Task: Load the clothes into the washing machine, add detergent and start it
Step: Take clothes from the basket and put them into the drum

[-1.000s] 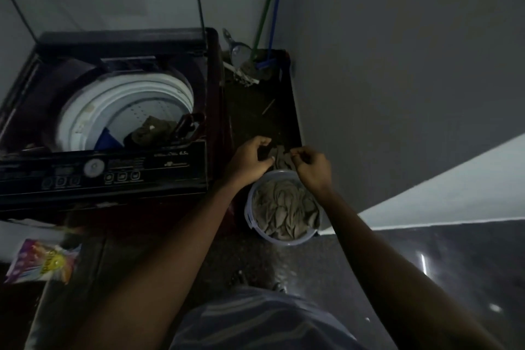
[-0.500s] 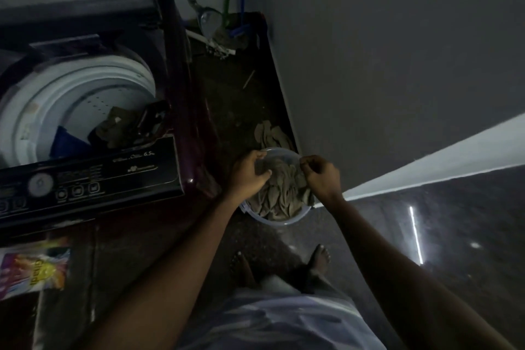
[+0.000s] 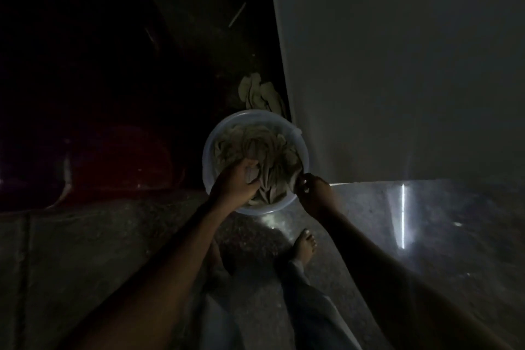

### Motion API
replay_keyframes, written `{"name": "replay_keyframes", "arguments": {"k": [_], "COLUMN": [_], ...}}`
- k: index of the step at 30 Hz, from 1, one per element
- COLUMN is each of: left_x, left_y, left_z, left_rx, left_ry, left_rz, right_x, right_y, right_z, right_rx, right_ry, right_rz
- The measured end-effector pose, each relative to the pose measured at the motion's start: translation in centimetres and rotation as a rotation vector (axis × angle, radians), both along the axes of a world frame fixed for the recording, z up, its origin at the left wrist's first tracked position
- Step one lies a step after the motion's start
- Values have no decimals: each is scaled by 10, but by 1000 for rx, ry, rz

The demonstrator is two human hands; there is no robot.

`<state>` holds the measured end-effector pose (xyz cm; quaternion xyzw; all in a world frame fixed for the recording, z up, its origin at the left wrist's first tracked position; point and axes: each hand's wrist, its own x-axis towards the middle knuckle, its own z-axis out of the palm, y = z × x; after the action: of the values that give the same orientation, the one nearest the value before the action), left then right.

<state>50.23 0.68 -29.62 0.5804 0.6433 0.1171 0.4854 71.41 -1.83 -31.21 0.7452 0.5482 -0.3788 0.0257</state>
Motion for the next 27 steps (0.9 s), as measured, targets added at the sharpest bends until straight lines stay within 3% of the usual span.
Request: {"name": "replay_keyframes", "arguments": {"k": [7,10,14,18,22,27], "left_x": [9,6,7,17,23,21], "left_y": [-4,-8,-6,-3,7,8], "left_z": [-123,-147,-127,-60,17,130], "left_rx": [-14,-58,-109,-14,-53,-54], "left_ry": [24,34,13,-54,-48,-127], "left_rz": [-13,-9,31,77,41,31], "right_x": [14,14,0,-20,-36,-50], "right_y": [24,28,33,26,14,0], "right_z": [-127,-143,-123,-48,51,176], "right_rx": [-113,-46,134,428,318,375], "right_ry": [-318,-311,-16,388,631,897], "right_rz": [188,178,-54,-203,-305,-478]}}
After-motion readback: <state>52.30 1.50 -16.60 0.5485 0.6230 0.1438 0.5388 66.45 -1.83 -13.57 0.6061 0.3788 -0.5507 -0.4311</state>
